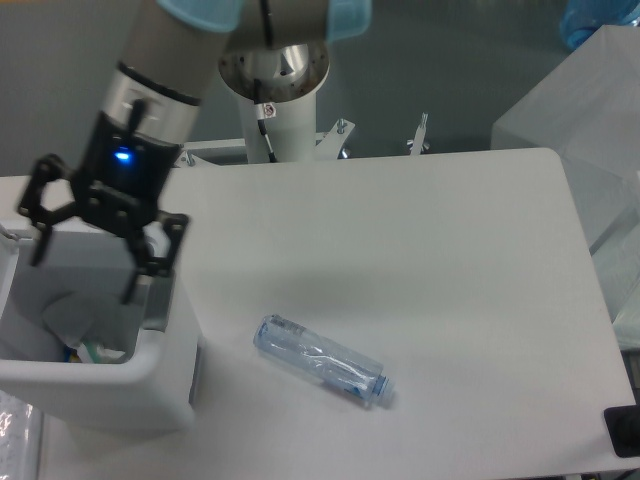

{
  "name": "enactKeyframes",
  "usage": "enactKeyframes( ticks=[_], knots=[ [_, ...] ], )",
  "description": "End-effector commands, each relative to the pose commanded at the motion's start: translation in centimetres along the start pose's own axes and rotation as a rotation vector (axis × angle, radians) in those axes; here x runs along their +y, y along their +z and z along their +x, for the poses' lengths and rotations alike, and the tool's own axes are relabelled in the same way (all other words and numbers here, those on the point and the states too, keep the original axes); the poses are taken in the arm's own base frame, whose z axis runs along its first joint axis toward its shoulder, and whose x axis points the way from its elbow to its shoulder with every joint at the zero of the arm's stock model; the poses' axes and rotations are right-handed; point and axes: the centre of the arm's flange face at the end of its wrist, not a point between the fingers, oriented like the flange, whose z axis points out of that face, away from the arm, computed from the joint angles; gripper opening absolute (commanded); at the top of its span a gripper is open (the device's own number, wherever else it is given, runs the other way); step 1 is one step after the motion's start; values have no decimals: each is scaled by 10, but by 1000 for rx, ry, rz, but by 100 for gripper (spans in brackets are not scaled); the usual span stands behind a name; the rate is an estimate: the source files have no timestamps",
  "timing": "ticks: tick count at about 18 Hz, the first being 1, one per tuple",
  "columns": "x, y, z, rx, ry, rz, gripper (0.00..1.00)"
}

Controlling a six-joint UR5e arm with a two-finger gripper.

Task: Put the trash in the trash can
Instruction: 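Open the gripper to drop the paper into the bin, then move the gripper to the cap end of the plastic bottle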

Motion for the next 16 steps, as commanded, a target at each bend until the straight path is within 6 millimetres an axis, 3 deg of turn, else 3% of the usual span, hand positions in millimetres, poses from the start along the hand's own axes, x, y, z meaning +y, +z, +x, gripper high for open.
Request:
enactKeyframes(
  ticks=[7, 12, 16],
  knots=[
    [8, -22, -112, -234, -320, 7, 100],
    [45, -8, -162, -382, -469, -58, 100],
    [76, 22, -195, -511, -584, -131, 100]
  ],
)
